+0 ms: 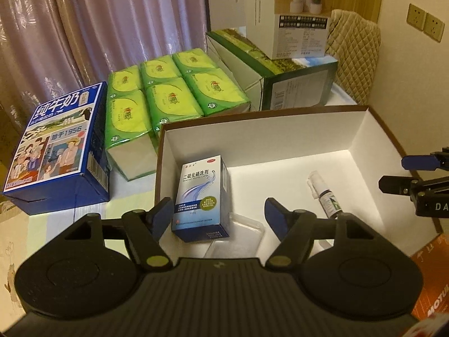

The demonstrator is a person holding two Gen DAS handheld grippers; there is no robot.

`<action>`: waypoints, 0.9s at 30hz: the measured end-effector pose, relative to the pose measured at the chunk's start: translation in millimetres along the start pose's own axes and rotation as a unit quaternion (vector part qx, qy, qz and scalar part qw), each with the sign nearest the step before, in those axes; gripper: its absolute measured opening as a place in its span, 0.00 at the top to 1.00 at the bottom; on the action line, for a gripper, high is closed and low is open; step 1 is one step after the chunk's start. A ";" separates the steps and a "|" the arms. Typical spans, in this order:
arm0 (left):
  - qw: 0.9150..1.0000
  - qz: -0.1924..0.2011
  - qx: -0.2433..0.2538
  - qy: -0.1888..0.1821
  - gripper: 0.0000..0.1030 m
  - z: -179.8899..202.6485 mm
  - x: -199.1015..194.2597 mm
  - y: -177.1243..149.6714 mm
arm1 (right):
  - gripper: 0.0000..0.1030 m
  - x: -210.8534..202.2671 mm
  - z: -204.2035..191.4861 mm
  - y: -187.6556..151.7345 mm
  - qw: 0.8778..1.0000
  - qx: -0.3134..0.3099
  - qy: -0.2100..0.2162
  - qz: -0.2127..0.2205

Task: Organize rigid objects
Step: 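Withdraw both tools from the box back toward the table items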

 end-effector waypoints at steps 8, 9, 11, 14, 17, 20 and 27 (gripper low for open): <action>1.000 0.018 -0.023 -0.003 0.33 -10.1 -42.8 -19.5 | 0.40 -35.7 -17.7 -13.3 1.000 0.008 0.009 0.022; 0.999 0.020 -0.025 -0.003 0.33 -11.8 -48.3 -22.8 | 0.40 -40.3 -20.2 -15.5 1.000 0.008 0.010 0.025; 0.999 0.023 -0.029 -0.003 0.33 -15.0 -59.4 -30.5 | 0.40 -50.6 -25.6 -21.3 0.999 0.011 0.012 0.030; 0.999 0.027 -0.033 -0.005 0.33 -19.2 -73.3 -41.9 | 0.39 -64.4 -32.3 -29.6 0.999 0.017 0.016 0.036; 0.999 0.028 -0.037 -0.004 0.33 -23.7 -85.5 -54.4 | 0.39 -76.4 -39.5 -38.3 0.999 0.020 0.020 0.040; 0.999 0.026 -0.044 -0.006 0.33 -28.1 -95.0 -66.9 | 0.39 -85.8 -47.3 -47.6 0.999 0.023 0.021 0.040; 0.998 0.013 -0.054 -0.010 0.33 -33.5 -107.7 -98.3 | 0.38 -100.4 -62.9 -71.0 0.999 0.029 0.025 0.034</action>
Point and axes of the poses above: each gripper's, at about its wrist camera, not at the fingertips, and x roughly the way its jaws point, z to its right, y to its top, the point moved 4 cm from there along x, roughly the way its jaws point, and after that the axes turned 9 degrees about y, right-handed, at the moved point
